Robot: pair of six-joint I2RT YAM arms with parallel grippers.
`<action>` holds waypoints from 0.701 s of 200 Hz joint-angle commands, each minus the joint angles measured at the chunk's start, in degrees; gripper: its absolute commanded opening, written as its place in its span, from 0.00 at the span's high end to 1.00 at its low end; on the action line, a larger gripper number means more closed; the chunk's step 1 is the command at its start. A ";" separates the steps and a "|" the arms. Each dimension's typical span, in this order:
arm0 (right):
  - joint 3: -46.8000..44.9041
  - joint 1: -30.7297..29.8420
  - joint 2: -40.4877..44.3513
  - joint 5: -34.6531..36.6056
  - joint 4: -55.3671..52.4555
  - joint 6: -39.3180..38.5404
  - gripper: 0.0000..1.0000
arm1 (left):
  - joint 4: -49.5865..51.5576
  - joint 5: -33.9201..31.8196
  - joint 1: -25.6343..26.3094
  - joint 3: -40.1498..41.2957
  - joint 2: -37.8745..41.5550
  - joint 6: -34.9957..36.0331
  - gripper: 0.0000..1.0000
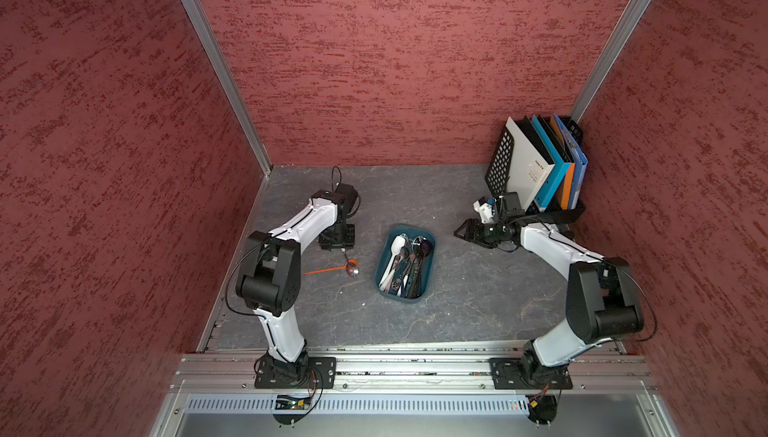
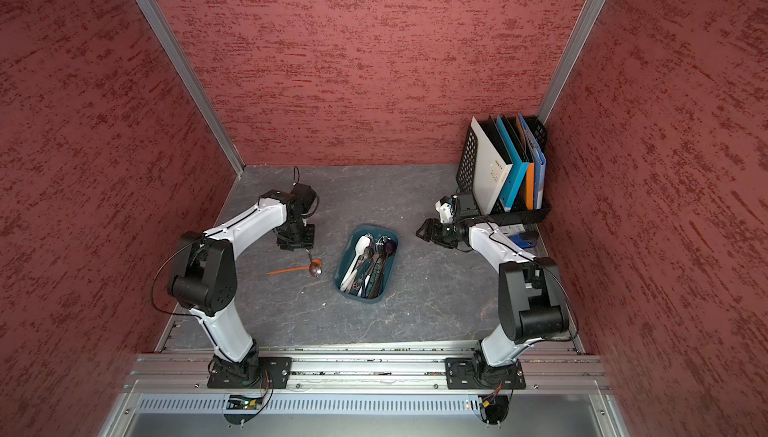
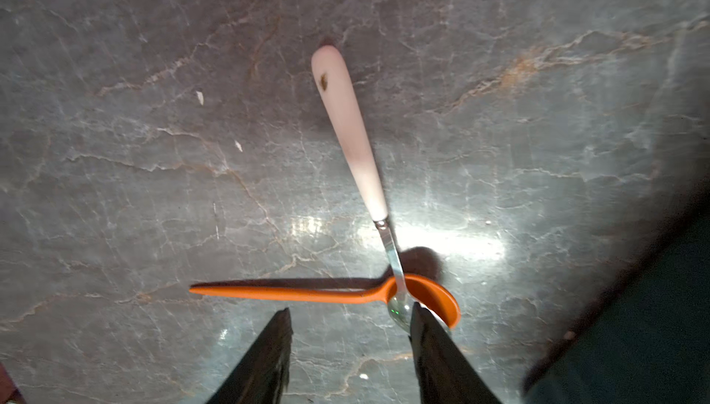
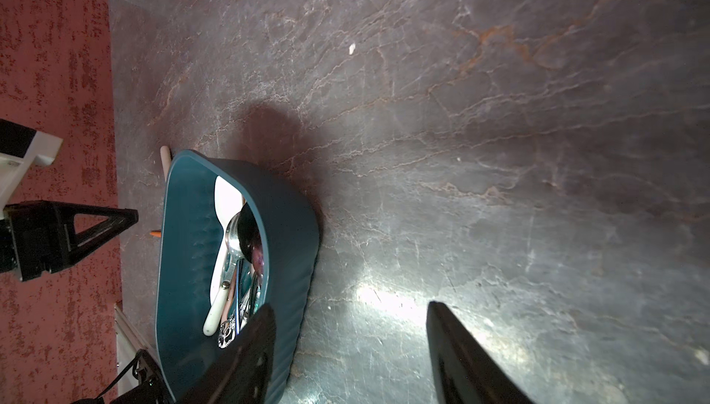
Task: Put the spoon into the storage box
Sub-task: Pick up the spoon from the center of the board.
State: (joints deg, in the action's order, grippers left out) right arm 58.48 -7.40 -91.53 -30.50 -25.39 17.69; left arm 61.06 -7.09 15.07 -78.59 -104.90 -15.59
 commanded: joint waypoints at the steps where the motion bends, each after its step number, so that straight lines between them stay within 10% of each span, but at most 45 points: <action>1: 1.05 -0.26 -0.47 0.00 -0.64 -0.91 0.35 | -0.60 0.38 -2.28 -1.61 -1.39 0.22 0.46; 86: 1.73 -0.49 -2.01 -0.42 -0.53 -1.34 0.35 | -3.67 6.22 -2.59 -6.48 -10.79 -9.17 0.47; 140: 1.79 -0.40 -2.52 -0.56 -0.50 -1.52 0.35 | -5.76 6.50 -3.10 -5.46 -13.29 -10.46 0.64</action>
State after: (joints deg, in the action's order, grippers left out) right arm 58.48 -7.64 -93.36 -30.65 -25.54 17.06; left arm 57.41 -0.95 12.40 -83.96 -117.05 -24.75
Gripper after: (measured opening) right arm 0.649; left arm 0.396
